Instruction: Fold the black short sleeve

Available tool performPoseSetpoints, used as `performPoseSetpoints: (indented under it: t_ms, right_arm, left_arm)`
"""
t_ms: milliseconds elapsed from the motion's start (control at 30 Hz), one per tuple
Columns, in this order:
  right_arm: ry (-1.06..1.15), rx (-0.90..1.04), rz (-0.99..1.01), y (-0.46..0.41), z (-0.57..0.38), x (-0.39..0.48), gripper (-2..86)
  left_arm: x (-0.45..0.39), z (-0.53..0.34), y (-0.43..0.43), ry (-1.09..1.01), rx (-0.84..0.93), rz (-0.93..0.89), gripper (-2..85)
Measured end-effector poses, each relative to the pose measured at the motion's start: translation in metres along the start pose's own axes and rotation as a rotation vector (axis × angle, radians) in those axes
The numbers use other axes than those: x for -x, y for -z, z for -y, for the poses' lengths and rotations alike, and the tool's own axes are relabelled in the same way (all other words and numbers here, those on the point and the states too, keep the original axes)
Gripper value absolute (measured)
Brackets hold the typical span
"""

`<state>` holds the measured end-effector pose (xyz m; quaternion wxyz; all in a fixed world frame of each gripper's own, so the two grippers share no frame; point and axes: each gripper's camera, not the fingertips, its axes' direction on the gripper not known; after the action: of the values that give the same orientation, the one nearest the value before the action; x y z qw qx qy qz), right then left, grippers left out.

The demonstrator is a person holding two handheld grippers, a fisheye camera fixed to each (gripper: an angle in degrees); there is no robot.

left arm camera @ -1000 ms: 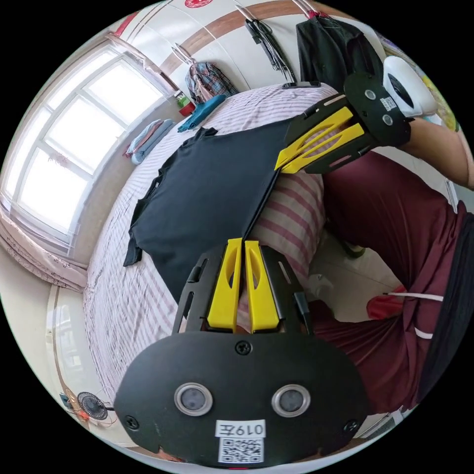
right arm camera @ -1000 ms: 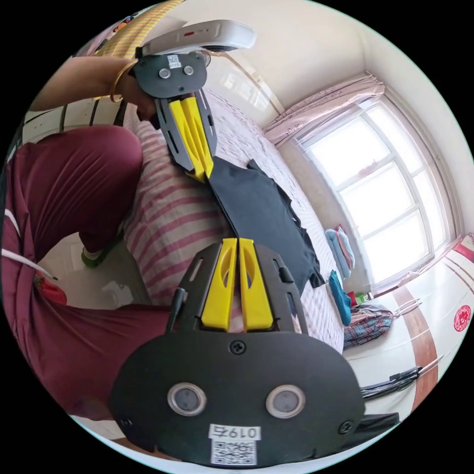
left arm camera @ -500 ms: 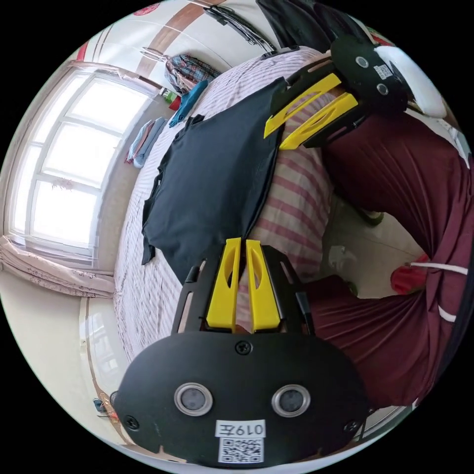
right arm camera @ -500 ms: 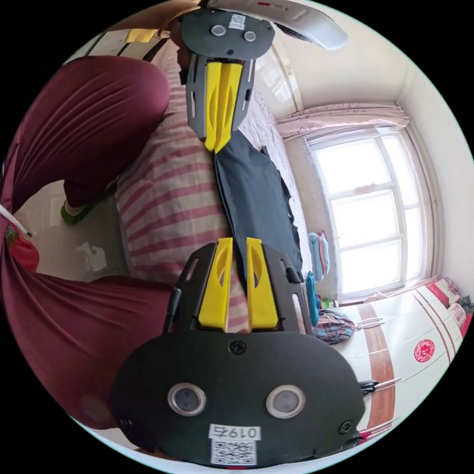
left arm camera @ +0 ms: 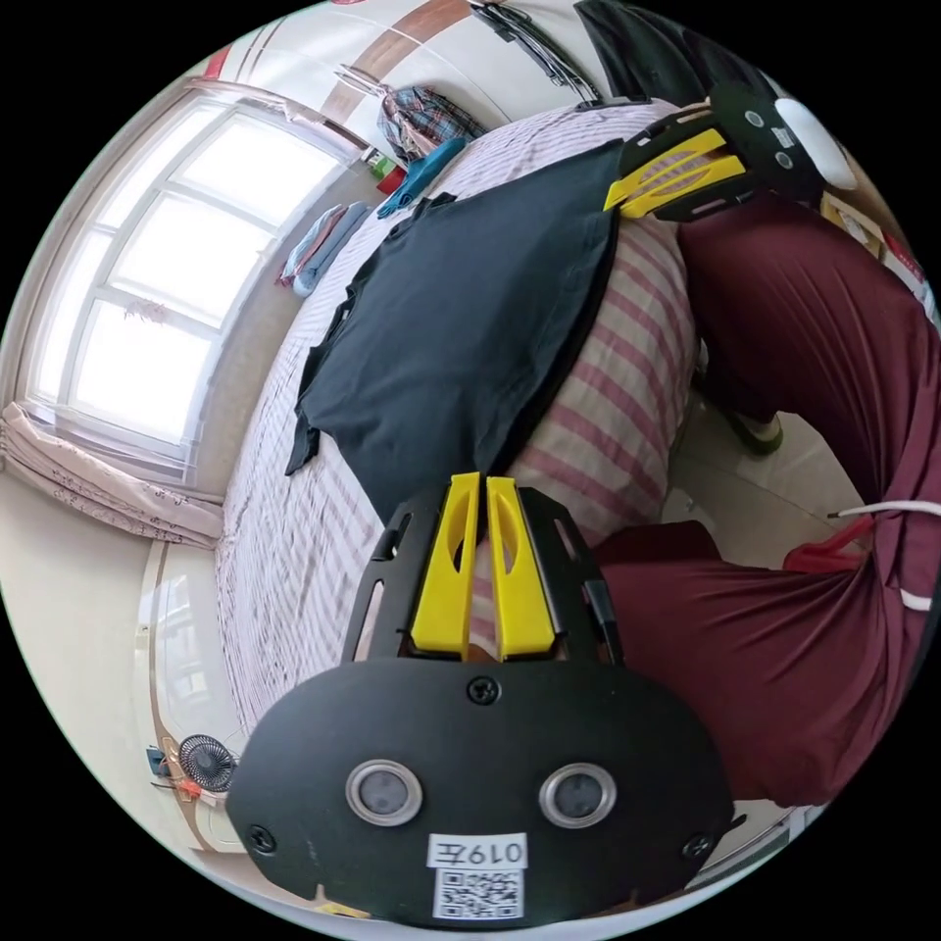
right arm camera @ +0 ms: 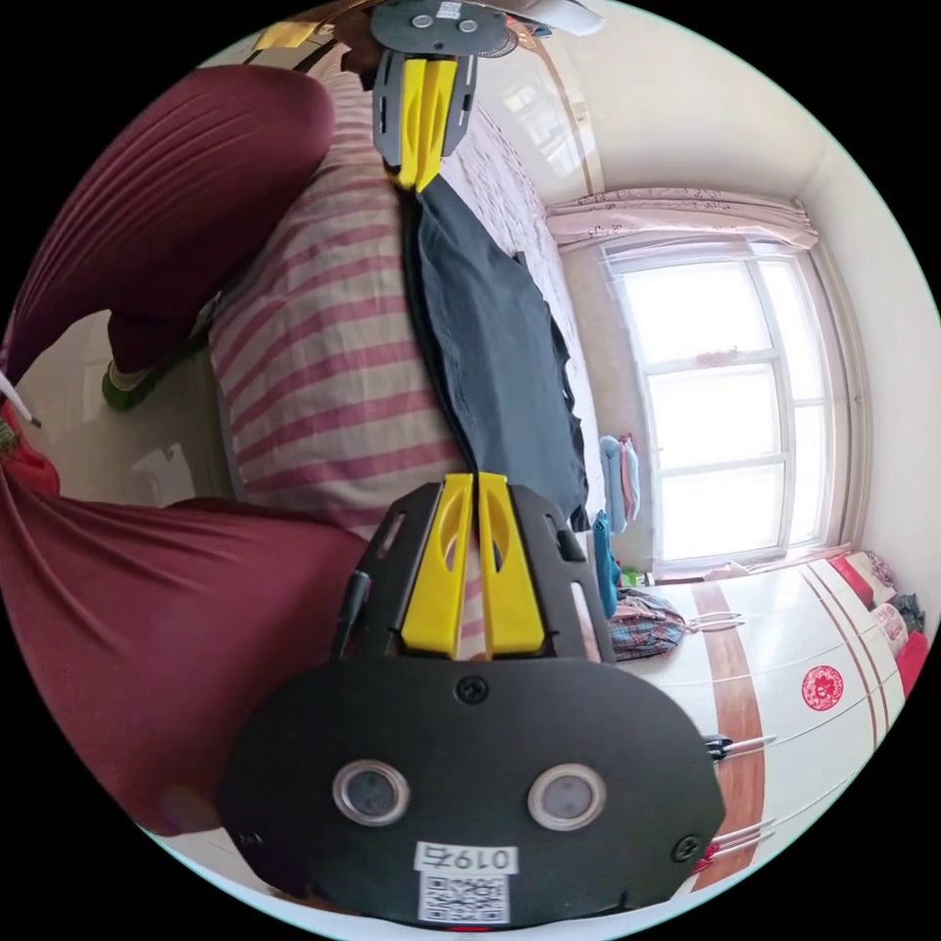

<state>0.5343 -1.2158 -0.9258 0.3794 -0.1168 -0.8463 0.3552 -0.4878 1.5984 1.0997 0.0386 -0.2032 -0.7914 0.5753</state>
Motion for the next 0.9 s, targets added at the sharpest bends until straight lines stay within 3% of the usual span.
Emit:
performPoseSetpoints:
  t_ms: [167,433,567,667,800,900]
  right_arm:
    - [-0.015,-0.022,0.062,0.006,-0.016,-0.018,0.1]
    - [-0.006,-0.040,-0.024,0.012,-0.043,-0.029,5.3]
    - [-0.179,-0.072,0.007,0.016,-0.072,-0.073,5.4]
    - [-0.364,-0.026,0.051,-0.006,-0.092,-0.118,4.7]
    - [-0.444,0.043,0.106,-0.045,-0.109,-0.149,1.7]
    - [-0.432,0.054,0.154,-0.053,-0.116,-0.159,-0.4]
  left_arm:
    - [0.030,-0.015,-0.017,-0.013,0.010,-0.026,0.8]
    - [0.071,-0.044,-0.038,-0.081,0.035,-0.036,0.9]
    - [0.141,-0.077,-0.050,0.160,-0.070,-0.162,0.9]
    - [0.191,-0.097,-0.083,0.383,-0.048,-0.183,0.9]
    - [0.215,-0.114,-0.128,0.406,0.114,-0.173,0.9]
    - [0.225,-0.132,-0.135,0.359,0.125,-0.127,0.8]
